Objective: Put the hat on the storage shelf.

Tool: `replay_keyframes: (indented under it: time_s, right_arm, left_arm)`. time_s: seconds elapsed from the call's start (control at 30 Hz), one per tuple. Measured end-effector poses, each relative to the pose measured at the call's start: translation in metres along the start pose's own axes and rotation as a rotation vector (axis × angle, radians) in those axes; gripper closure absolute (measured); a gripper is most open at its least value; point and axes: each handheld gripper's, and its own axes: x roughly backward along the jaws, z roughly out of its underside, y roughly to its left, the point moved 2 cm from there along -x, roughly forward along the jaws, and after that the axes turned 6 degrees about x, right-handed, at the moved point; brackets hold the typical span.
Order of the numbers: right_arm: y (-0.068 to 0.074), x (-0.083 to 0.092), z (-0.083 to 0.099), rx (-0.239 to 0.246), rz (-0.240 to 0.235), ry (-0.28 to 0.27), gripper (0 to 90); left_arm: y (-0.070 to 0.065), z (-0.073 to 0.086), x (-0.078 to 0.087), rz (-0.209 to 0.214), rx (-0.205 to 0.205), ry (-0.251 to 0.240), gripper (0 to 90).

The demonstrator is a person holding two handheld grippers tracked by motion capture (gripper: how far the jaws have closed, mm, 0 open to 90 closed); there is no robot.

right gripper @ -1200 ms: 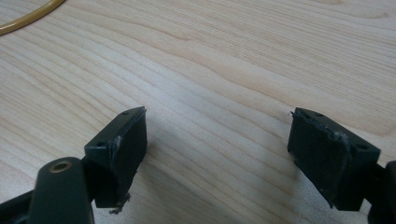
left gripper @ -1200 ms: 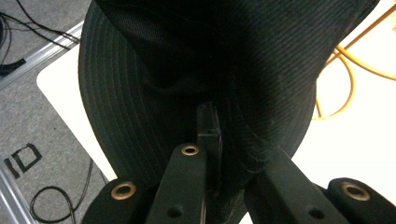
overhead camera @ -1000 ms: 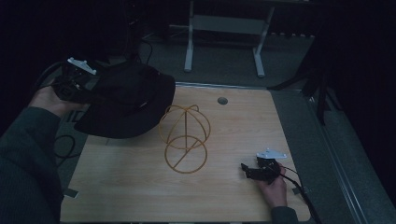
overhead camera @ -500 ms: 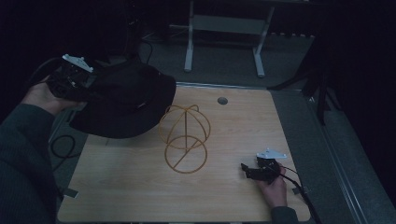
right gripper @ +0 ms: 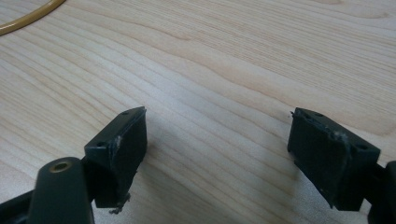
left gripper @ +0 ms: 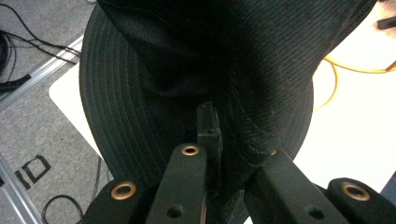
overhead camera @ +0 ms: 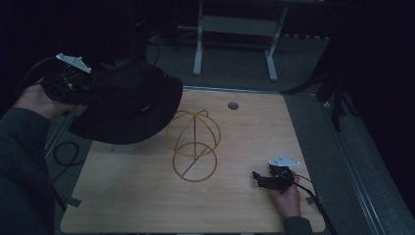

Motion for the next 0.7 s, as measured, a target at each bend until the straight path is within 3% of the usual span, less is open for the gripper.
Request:
replay_keyframes:
  time_s: [0.4,0.7]
  right_arm:
    - [0.0,0.0,0.0,-0.001,0.0,0.001,19.7]
    - [0.0,0.0,0.0,0.001,0.0,0.0,19.7]
  left_arm:
    - [-0.001,-0.004,0.013,0.008,-0.005,-0.023,88.5]
    - [-0.006,-0.013,0.019,0.038,-0.012,-0.06,88.5]
